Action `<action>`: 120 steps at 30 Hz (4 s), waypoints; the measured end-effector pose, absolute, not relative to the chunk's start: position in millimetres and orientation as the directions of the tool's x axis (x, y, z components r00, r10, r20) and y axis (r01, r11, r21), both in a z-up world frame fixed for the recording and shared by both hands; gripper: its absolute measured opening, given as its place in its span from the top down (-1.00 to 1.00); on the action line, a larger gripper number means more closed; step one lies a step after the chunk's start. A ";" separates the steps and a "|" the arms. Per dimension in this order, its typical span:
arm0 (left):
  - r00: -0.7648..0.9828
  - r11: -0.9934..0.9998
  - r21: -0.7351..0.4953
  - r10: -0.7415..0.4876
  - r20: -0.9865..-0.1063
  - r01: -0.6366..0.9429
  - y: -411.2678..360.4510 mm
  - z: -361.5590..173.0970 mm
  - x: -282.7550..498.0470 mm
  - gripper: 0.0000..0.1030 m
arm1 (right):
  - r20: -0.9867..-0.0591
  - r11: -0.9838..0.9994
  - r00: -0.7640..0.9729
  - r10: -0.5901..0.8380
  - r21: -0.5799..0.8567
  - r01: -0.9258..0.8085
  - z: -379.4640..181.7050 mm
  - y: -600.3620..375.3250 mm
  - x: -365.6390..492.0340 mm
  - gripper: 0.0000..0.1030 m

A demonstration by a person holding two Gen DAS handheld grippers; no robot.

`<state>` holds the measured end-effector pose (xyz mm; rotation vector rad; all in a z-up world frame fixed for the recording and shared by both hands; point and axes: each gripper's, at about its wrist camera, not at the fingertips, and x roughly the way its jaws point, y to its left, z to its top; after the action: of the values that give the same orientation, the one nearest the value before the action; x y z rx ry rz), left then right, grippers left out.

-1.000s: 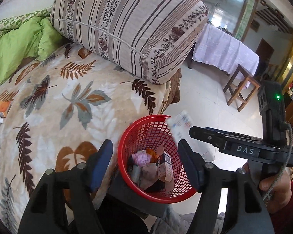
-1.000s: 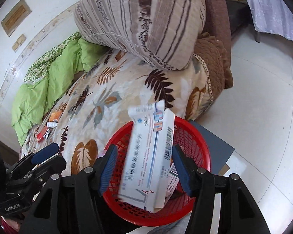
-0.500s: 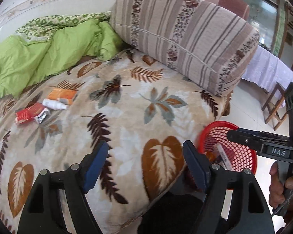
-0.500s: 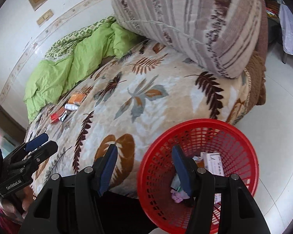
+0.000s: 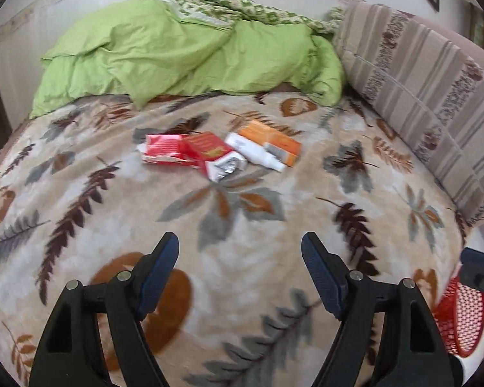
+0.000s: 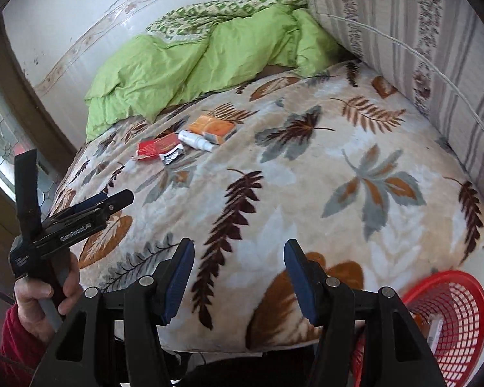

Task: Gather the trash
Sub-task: 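Move both tools back toward the red packs on the bed, then grasp the red cigarette pack with the right tool, then grasp the torn red wrapper with the left tool while the right tool holds the pack, then carry the pack and wrapper in both tools toward the red basket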

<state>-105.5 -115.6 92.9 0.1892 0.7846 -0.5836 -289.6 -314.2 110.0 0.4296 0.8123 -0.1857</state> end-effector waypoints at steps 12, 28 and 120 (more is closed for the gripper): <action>0.558 0.923 -0.159 -0.341 -0.757 0.349 -48.4 71.2 -5.9 -0.50 | -0.763 0.956 0.624 0.169 0.280 0.083 86.9 -256.0 -98.5 -0.27; 0.551 0.934 -0.246 -0.351 -0.757 0.258 -2.7 71.4 18.8 -0.50 | -0.824 0.973 0.541 0.168 0.226 0.041 34.7 -260.3 66.0 -0.30; 0.642 0.919 -0.084 -0.332 -0.691 0.385 -25.7 85.8 -79.6 0.91 | -0.766 0.986 0.642 0.005 0.110 0.124 54.0 -206.8 -140.9 -0.09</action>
<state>-79.6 -25.7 85.8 0.0727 0.7719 -0.4091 -140.9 -206.8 54.0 0.1573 0.8715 -0.0681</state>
